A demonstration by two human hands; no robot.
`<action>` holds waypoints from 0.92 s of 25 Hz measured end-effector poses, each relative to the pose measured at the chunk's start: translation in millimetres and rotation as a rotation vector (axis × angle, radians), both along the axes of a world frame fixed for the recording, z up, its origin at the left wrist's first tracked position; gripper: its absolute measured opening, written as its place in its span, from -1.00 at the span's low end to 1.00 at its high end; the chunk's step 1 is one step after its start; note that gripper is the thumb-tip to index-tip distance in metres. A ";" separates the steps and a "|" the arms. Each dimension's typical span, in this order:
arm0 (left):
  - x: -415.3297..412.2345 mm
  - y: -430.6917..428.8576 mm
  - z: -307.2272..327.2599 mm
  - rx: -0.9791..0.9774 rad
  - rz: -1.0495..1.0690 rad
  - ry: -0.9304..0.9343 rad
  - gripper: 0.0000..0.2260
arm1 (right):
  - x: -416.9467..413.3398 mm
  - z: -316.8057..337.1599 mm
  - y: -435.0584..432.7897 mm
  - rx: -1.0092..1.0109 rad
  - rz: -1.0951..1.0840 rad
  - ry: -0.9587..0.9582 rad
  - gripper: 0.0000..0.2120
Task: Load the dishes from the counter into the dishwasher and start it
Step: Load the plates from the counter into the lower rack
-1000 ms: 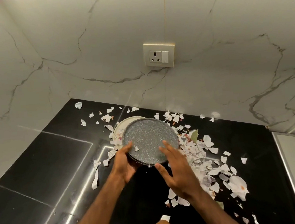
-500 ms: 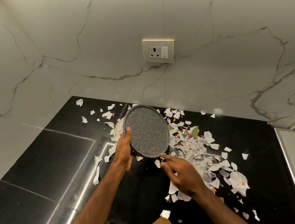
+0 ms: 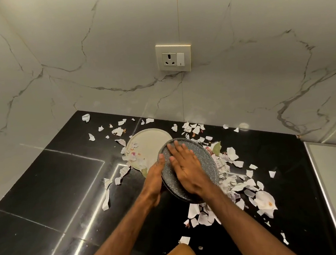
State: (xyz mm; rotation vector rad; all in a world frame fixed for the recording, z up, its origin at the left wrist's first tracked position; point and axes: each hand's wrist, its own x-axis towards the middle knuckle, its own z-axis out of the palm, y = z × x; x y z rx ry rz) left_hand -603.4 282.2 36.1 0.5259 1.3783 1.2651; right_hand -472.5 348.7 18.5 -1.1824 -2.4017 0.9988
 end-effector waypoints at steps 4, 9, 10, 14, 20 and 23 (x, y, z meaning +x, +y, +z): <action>-11.3 -6.4 8.2 0.057 0.139 0.010 -0.55 | 18.3 -25.3 18.8 0.043 -0.175 -0.123 -0.34; -34.3 -19.6 -0.5 0.105 0.234 0.063 -0.45 | 47.3 -36.7 -12.5 0.022 -0.304 -0.175 -0.40; -35.5 -23.3 -2.0 0.107 0.228 0.055 -0.42 | 47.8 -33.1 -20.7 0.031 -0.337 -0.109 -0.40; -36.7 -32.6 -3.0 0.086 0.183 0.042 -0.28 | 41.0 -12.7 -41.2 -0.066 -0.517 0.267 -0.45; -25.9 -57.2 17.5 0.088 0.159 0.046 -0.51 | 50.3 6.5 -76.9 -0.093 -0.756 0.428 -0.56; -16.4 -70.6 19.0 0.093 0.118 0.076 -0.70 | 58.9 11.3 -110.9 -0.076 -0.863 0.437 -0.58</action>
